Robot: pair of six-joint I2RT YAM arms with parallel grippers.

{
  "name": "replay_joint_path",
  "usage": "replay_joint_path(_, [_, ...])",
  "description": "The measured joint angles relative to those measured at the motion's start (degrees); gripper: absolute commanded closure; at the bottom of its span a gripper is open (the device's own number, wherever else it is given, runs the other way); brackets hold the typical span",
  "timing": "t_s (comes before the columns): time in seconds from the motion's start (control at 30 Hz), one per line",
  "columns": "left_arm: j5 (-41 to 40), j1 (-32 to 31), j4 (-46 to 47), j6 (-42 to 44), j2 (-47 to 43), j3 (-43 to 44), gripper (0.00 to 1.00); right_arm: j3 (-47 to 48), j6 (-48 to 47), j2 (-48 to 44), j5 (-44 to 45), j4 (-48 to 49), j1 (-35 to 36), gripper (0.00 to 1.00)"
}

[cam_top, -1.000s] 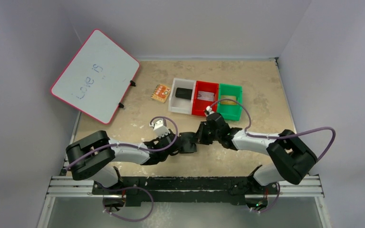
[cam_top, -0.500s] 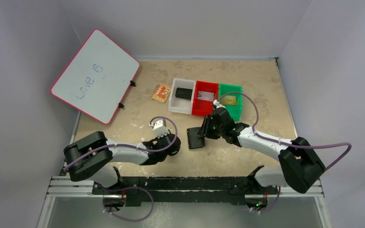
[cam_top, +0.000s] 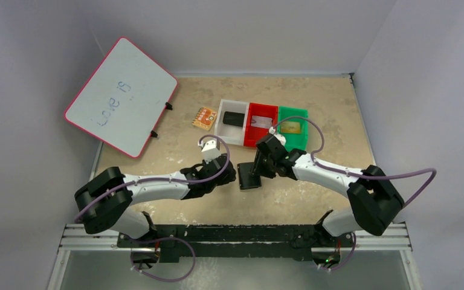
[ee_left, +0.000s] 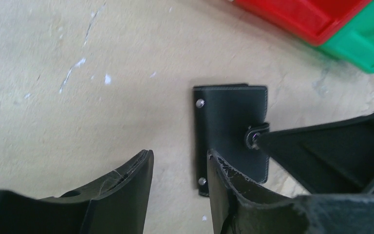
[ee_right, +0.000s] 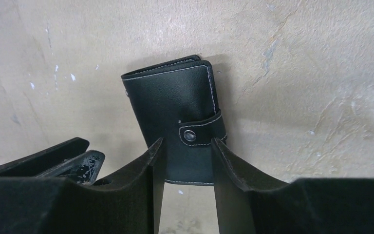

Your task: Take the credit cards out of the card holder

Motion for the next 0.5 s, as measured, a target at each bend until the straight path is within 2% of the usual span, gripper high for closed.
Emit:
replay_joint_path(0.23, [6.6, 6.0, 1.8, 5.7, 4.6, 4.5, 0.48, 3.5, 10.1, 5.7, -0.3, -1.0, 0.0, 0.63])
replay_joint_path(0.5, [12.8, 6.5, 1.6, 11.5, 10.6, 8.4, 0.47, 9.2, 19.5, 11.1, 0.7, -6.3, 0.2, 0.66])
